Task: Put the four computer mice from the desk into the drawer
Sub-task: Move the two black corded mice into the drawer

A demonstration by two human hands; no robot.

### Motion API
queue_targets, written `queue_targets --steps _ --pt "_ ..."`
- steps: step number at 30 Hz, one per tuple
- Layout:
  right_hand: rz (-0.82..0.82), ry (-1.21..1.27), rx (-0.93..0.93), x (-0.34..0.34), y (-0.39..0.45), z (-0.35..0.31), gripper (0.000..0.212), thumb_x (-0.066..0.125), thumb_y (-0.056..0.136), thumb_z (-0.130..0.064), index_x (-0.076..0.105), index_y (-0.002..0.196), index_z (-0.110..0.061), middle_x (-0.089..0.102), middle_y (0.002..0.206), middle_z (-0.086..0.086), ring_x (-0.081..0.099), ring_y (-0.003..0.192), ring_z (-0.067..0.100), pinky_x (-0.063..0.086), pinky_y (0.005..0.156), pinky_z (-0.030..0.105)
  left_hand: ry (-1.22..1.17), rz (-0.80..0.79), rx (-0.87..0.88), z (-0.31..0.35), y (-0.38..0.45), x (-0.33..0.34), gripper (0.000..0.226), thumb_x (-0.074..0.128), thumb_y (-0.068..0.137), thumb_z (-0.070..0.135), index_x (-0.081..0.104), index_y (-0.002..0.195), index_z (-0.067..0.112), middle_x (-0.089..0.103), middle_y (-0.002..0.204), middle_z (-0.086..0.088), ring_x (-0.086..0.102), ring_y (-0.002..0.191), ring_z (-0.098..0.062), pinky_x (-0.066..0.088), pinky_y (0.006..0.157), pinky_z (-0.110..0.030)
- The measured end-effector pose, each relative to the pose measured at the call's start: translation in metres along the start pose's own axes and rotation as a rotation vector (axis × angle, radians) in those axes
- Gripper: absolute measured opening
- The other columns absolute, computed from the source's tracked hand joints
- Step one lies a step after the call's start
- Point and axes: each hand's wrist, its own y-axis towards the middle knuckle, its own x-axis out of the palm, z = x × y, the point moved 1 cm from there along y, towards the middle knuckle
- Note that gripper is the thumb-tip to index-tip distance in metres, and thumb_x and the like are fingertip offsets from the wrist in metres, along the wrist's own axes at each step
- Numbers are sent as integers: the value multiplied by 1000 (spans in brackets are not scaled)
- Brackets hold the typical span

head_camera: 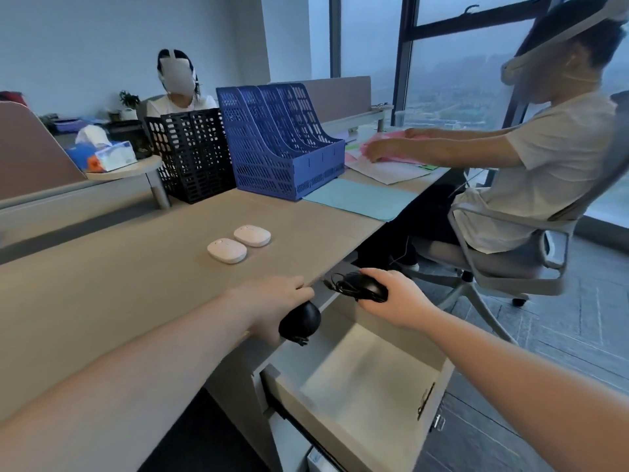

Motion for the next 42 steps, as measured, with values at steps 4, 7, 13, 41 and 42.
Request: queue_targets --steps 4,7,13,41,42 --pt "-13 -8 59 -7 -23 23 62 67 81 -33 43 138 -26 56 125 6 51 118 23 41 101 32 36 63 138 43 7 -11 72 81 61 28 40 118 16 42 116 -5 47 98 -25 47 70 -36" --pt "-33 10 103 -1 -30 39 57 67 81 -31 48 134 -23 60 114 2 55 107 19 44 92 28 121 65 200 70 25 -9 72 82 60 28 41 118 17 42 119 -6 48 100 -26 48 65 -38" --pt "-102 20 151 42 -15 76 55 59 66 -51 54 119 -35 63 104 2 60 96 23 55 84 39 231 -102 246 84 72 40 74 83 61 23 40 121 14 44 116 -10 49 100 -30 48 72 -40" --pt "-303 -64 96 159 60 90 70 64 83 -35 33 144 -22 45 138 9 43 128 28 37 108 35 120 -79 197 54 130 166 48 57 87 2 42 132 9 51 125 -13 52 110 -30 47 85 -42" --pt "-296 -71 92 154 58 89 66 62 85 -35 35 144 -23 45 139 8 43 129 27 38 108 36 118 -75 196 55 128 164 49 57 86 1 42 132 9 52 125 -13 52 110 -30 47 85 -42"
